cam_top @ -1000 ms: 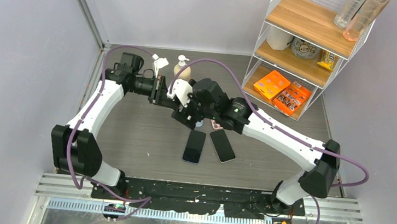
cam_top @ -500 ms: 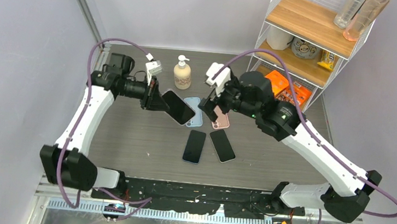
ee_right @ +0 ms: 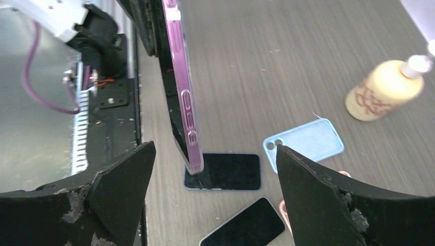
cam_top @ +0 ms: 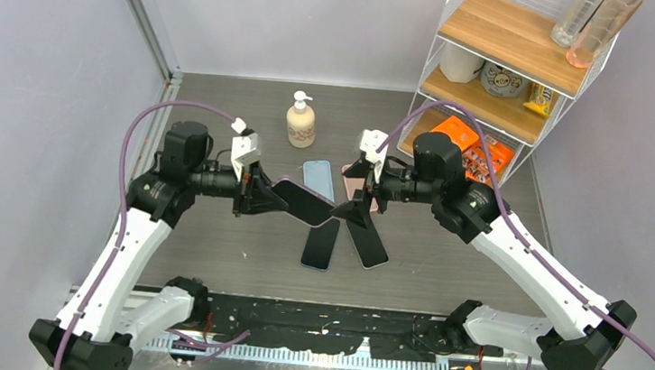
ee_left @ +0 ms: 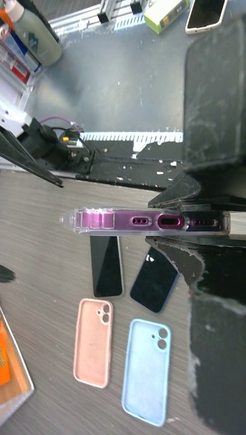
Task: Take the phone out of the phone case
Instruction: Pick up the phone at the center of the board.
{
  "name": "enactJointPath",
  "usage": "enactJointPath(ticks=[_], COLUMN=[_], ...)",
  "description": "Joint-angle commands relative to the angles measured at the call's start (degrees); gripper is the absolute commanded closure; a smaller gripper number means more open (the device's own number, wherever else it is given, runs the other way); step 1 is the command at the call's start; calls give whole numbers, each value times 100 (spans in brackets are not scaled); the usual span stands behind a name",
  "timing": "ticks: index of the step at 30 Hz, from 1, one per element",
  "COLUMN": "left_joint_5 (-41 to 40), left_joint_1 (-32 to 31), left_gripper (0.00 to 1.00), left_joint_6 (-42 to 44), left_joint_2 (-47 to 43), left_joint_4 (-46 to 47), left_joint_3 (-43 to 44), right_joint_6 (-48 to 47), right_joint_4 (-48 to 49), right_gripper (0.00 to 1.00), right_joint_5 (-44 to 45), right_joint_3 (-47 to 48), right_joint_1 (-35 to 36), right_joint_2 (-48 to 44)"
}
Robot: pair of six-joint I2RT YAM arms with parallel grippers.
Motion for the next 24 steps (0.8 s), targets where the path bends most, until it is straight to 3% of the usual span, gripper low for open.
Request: enactJointPath(ticks=[1,15,24], left_joint_5=[13,-72,-63], left_joint_1=[-403,-748,-767], left_gripper=[100,100,100], left_joint_6=[-778,-1658,-1653], left_joint_2=[-388,-443,-516], left_joint_4=[1375,2255,2339], left_joint_3=[-110,-250,-416], right_joint_6=[-138,-230,-145], right_joint_4=[347,407,452], right_gripper=[7,34,46], right_joint_5=[-1275,-1943,-2114], right_joint_3=[-13,-268,-247], right_joint_1=[-16,-16,-37], right_joint_2=[-35,99,259])
